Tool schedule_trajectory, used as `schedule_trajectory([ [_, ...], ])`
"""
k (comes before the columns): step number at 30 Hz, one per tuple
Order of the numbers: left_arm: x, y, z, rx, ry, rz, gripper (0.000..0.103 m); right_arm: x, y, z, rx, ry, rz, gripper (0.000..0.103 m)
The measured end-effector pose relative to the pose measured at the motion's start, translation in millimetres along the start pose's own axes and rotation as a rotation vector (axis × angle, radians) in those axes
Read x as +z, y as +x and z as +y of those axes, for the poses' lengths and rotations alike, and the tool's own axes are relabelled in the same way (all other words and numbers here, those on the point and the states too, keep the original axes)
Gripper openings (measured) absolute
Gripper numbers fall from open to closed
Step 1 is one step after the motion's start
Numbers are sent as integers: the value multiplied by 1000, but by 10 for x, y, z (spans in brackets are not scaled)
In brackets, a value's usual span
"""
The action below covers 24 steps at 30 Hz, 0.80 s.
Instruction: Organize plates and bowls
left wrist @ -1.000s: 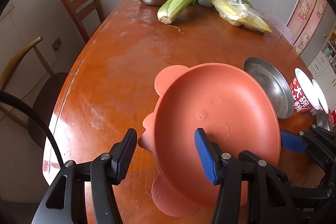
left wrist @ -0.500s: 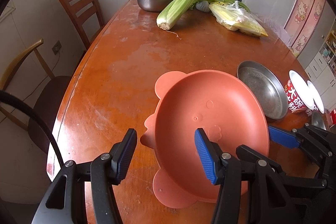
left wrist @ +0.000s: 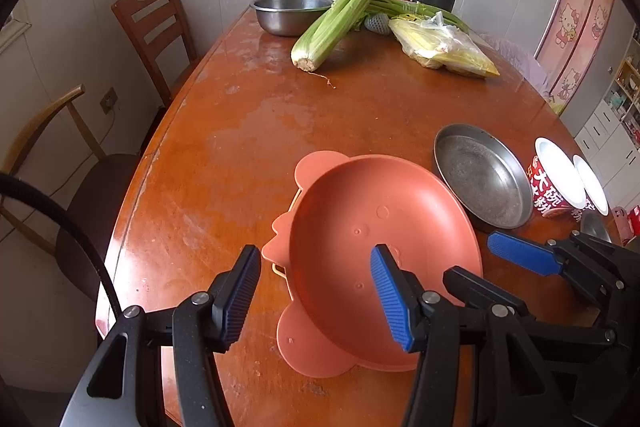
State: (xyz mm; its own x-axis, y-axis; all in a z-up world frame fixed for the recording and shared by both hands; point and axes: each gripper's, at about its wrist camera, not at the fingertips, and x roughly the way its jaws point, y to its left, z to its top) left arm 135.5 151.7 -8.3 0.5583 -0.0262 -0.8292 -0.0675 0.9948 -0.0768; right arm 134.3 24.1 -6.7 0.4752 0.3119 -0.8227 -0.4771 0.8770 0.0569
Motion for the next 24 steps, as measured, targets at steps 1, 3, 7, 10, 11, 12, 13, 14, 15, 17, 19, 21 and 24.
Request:
schedule_trajectory([
  [1, 1, -13, -8, 0, 1, -2, 57, -1, -15, -6, 0, 1, -5, 47],
  [3, 2, -45, -30, 0, 5, -9, 57, -5, -42, -18, 0, 5, -12, 47],
  [7, 9, -132, -100, 3, 16, -28, 57, -19, -111, -52, 2, 13, -27, 47],
  [10, 23, -183, -158, 2, 26, -37, 57, -31, -171, -85, 3, 18, -39, 47],
  [11, 24, -198, -176, 3, 30, -40, 57, -37, -191, -100, 3, 20, -43, 47],
  [12, 28, -214, -193, 3, 34, -43, 57, -37, -203, -113, 4, 23, -45, 47],
  [13, 33, -229, -214, 3, 37, -45, 57, -43, -220, -128, 4, 26, -48, 47],
  [14, 34, -243, -230, 2, 39, -46, 57, -48, -237, -144, 4, 30, -51, 47],
  [15, 38, -262, -256, -1, 44, -48, 57, -55, -250, -161, 4, 35, -52, 47],
  [17, 42, -285, -291, 0, 50, -52, 57, -65, -282, -191, 5, 42, -58, 47],
  [19, 52, -323, -343, -2, 57, -59, 57, -84, -331, -215, 3, 47, -66, 48],
  [21, 61, -349, -367, -5, 60, -64, 57, -100, -380, -247, 3, 53, -75, 51],
  [24, 74, -384, -434, -4, 69, -72, 58, -128, -461, -314, 4, 67, -89, 52],
])
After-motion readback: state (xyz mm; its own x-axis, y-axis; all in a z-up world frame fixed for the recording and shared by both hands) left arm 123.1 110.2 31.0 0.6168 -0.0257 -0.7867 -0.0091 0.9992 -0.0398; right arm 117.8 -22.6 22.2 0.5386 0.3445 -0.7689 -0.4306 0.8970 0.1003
